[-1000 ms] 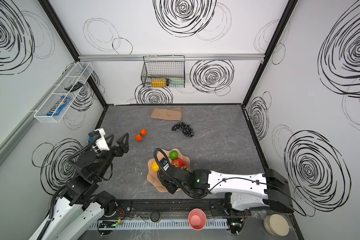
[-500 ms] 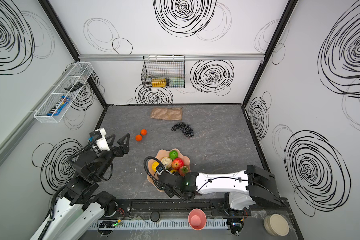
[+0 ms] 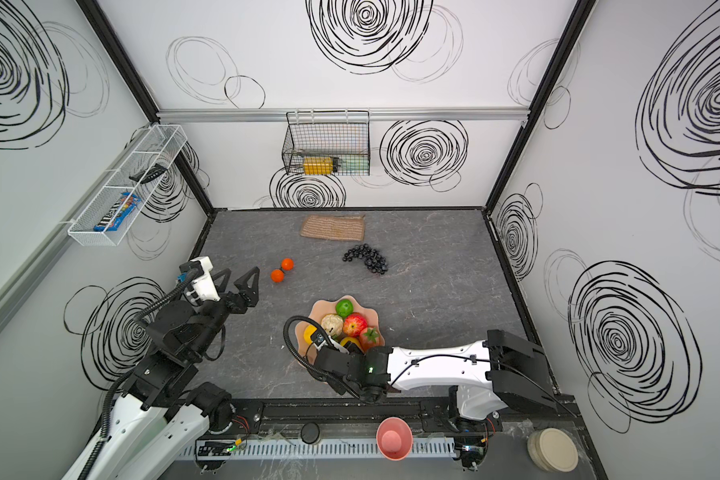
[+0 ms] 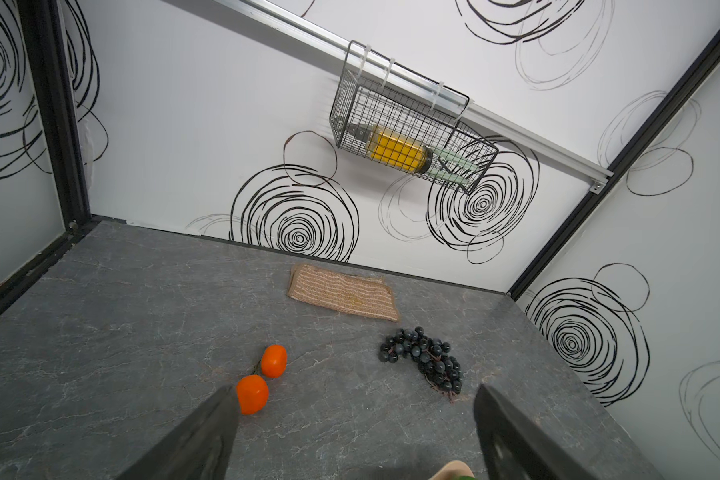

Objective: Place and organize the fake fruits in the fruit bowl
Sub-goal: 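Lower the avocado into the bowl with the right gripper while the left withdraws, then open the right gripper on the avocado while the left reaches the tangerines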

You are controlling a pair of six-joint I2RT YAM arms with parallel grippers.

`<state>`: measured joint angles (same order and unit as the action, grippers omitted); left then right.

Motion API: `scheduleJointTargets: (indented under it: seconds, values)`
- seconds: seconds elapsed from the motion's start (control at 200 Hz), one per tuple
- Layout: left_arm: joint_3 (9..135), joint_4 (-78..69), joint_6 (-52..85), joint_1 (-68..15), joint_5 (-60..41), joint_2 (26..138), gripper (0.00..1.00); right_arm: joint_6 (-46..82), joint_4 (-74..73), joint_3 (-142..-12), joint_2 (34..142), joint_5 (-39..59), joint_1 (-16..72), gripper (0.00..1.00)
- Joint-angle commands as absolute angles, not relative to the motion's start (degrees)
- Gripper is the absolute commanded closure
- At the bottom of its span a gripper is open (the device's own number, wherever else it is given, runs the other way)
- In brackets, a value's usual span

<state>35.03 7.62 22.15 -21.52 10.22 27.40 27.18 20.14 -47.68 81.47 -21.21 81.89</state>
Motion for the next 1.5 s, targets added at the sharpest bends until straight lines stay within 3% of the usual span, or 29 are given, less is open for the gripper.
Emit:
scheduleJointTargets:
  seconds: [0.0, 0.665, 0.831, 1.246, 1.496]
  values:
    - [34.7, 5.3, 22.8, -20.8, 9.4, 27.6, 0.08, 27.7, 21.0, -48.2, 81.5, -23.0, 82.5, 0.33]
    - [34.8, 4.4, 24.3, -18.9, 4.3, 32.5, 0.08, 28.6, 22.3, -48.2, 73.1, -22.6, 82.5, 0.18]
    - [37.5, 6.7, 24.3, -17.9, 3.5, 41.8, 0.11, 27.9, 21.8, -46.9, 66.3, -24.7, 82.5, 0.16]
    - [43.3, 4.3, 31.2, -19.9, 21.1, 70.4, 0.11, 24.4, 14.8, -38.8, 46.4, -19.9, 72.2, 0.14]
    - [49.5, 3.2, 30.0, -15.4, 17.7, 86.0, 0.20, 24.6, 15.4, -35.6, 40.1, -18.7, 69.2, 0.14]
